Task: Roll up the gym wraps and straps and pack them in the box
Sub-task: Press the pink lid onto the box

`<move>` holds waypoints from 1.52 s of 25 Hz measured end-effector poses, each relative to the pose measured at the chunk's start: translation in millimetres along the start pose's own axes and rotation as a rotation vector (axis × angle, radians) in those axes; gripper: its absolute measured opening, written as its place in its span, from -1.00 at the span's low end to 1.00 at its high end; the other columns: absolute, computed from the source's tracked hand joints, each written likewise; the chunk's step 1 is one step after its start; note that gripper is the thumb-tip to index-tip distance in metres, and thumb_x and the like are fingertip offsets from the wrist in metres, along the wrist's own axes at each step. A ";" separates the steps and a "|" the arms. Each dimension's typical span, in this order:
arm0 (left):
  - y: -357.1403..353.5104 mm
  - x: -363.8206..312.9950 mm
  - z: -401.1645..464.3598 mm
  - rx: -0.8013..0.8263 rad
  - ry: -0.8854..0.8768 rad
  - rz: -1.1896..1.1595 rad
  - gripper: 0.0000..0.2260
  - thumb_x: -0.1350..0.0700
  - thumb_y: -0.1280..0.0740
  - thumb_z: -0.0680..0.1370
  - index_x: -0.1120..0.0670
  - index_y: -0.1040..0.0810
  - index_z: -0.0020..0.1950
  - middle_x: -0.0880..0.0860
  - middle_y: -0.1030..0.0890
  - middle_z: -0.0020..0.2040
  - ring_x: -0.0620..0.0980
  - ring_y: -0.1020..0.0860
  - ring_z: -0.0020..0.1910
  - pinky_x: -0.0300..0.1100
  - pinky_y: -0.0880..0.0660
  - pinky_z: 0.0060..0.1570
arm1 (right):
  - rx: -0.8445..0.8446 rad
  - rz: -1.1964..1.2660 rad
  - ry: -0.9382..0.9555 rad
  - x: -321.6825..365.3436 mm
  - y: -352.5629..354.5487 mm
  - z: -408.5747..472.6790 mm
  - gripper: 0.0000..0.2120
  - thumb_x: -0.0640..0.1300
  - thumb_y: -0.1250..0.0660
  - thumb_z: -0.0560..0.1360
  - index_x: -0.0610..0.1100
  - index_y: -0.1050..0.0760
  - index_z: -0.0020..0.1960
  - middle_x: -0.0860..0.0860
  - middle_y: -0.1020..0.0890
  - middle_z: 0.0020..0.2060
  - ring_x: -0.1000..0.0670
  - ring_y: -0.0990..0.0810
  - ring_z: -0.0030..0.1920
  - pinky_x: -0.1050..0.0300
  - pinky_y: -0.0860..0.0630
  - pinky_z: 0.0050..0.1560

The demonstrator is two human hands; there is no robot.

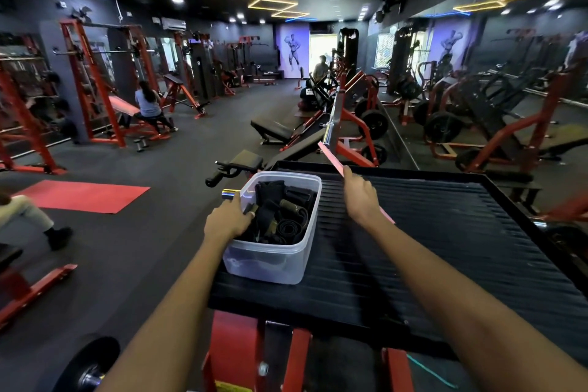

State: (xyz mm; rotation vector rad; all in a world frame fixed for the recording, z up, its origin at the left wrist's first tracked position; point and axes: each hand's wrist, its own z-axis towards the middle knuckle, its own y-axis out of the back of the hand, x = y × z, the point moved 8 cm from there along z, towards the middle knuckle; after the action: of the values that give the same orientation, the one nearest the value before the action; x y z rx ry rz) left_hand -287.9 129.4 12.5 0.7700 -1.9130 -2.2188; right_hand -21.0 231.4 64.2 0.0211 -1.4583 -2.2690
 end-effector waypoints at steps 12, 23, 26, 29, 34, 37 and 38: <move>11.2 -155.1 40.2 0.133 -0.144 -0.890 -0.50 -0.06 0.03 0.65 0.27 -0.32 0.40 0.30 -0.40 0.37 0.26 -0.37 0.36 0.09 -0.30 0.35 | -0.271 0.449 0.210 65.9 124.4 1.5 -0.61 -0.32 -0.19 0.53 -0.21 -0.42 0.34 -0.19 -0.63 0.12 -0.16 -0.63 0.05 0.01 -0.54 0.08; 44.6 -72.6 37.3 -0.057 0.123 -1.156 -0.70 0.11 -0.32 0.52 0.28 -0.53 0.15 0.24 -0.60 0.03 0.13 -0.55 -0.06 -0.01 -0.51 0.00 | 0.036 1.107 -0.328 41.6 105.8 12.6 -0.86 -0.29 -0.25 0.42 -0.15 -0.39 -0.04 -0.01 -0.48 -0.19 -0.03 -0.46 -0.12 0.08 -0.39 -0.10; 64.2 -49.0 32.6 0.053 -0.003 -0.943 -0.82 0.16 -0.30 0.54 0.25 -0.57 0.05 0.17 -0.55 -0.02 0.04 -0.47 -0.07 -0.07 -0.45 -0.05 | 0.010 1.091 -0.390 56.5 79.6 5.0 -0.88 -0.21 -0.25 0.47 -0.19 -0.39 0.00 -0.12 -0.54 -0.07 -0.11 -0.53 -0.06 0.05 -0.43 -0.06; 71.4 -28.0 23.3 0.084 -0.084 -0.687 -0.70 0.16 -0.25 0.57 0.24 -0.48 0.27 0.18 -0.54 0.21 0.05 -0.49 0.01 -0.08 -0.44 0.07 | 0.025 0.982 -0.474 70.7 40.1 -13.9 -0.62 -0.23 -0.11 0.55 -0.26 -0.30 0.36 -0.26 -0.49 0.24 -0.24 -0.49 0.21 0.00 -0.41 0.17; 42.0 -6.9 14.8 0.180 -0.061 -0.359 -0.55 0.09 -0.18 0.61 0.19 -0.24 0.48 0.18 -0.29 0.48 0.14 -0.33 0.41 -0.12 -0.26 0.36 | 0.072 0.785 -0.597 73.1 -8.0 -41.2 -0.67 -0.26 -0.03 0.57 -0.28 -0.41 0.27 -0.26 -0.51 0.23 -0.26 -0.49 0.21 -0.04 -0.42 0.17; 26.1 -4.9 16.7 0.209 -0.091 -0.278 -0.56 0.07 -0.15 0.63 0.21 -0.23 0.47 0.20 -0.30 0.47 0.17 -0.33 0.41 -0.11 -0.27 0.35 | 0.066 0.701 -0.621 69.1 -23.1 -46.9 -0.67 -0.28 -0.05 0.56 -0.28 -0.40 0.28 -0.27 -0.49 0.25 -0.28 -0.47 0.24 -0.09 -0.42 0.21; 23.1 -5.3 18.6 0.206 -0.098 -0.273 -0.56 0.08 -0.14 0.63 0.21 -0.22 0.48 0.21 -0.30 0.47 0.18 -0.33 0.41 -0.12 -0.26 0.33 | 0.070 0.663 -0.609 68.9 -26.1 -47.7 -0.66 -0.29 -0.05 0.55 -0.28 -0.39 0.29 -0.27 -0.48 0.26 -0.28 -0.47 0.24 -0.10 -0.42 0.21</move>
State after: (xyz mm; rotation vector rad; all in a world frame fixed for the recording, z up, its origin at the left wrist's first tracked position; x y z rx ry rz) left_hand -297.0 143.6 37.4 1.0267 -2.2304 -2.2698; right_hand -80.8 173.8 35.5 -1.0481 -1.5076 -1.7258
